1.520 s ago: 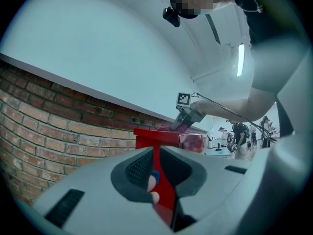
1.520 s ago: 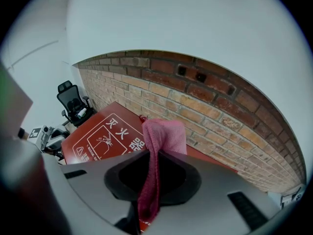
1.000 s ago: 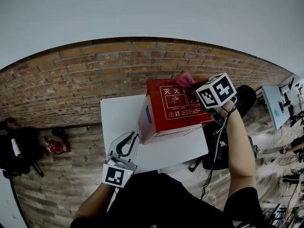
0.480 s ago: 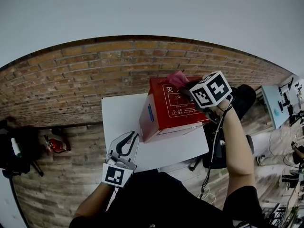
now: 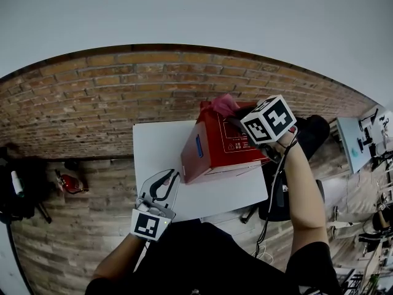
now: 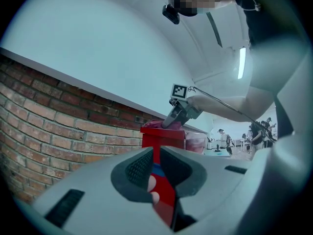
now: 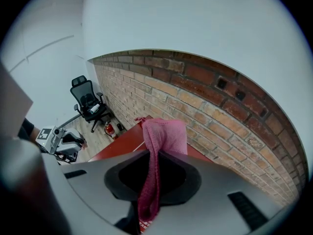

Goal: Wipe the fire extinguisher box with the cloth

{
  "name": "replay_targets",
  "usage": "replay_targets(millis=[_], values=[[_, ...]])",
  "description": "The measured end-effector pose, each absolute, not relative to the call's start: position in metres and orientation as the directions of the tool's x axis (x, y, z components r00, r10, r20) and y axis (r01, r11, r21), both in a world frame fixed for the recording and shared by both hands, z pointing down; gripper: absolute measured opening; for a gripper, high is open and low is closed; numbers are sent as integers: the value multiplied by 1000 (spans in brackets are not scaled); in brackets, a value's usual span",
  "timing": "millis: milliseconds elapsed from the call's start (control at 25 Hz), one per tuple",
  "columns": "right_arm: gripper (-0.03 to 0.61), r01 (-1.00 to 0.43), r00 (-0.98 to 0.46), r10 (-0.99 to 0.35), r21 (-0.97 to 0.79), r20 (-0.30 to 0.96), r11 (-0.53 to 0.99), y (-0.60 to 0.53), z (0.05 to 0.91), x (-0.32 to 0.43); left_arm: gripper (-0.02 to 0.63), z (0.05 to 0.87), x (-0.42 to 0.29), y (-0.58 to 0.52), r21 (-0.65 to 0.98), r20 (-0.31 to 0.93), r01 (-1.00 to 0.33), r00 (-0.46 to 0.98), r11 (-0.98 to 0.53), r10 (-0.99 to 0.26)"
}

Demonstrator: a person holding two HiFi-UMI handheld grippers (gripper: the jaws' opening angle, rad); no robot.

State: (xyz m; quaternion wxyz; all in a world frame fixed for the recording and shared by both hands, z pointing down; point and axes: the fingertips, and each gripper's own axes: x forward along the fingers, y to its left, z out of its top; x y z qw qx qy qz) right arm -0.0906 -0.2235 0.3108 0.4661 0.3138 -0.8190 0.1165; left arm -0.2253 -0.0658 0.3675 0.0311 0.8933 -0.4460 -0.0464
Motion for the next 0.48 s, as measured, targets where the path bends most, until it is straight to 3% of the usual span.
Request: replay_targets(millis=[480], values=[[61, -577, -387, -382, 103, 839, 810, -215, 311, -124, 66, 372, -243, -63, 119, -50, -805, 580, -581, -813]])
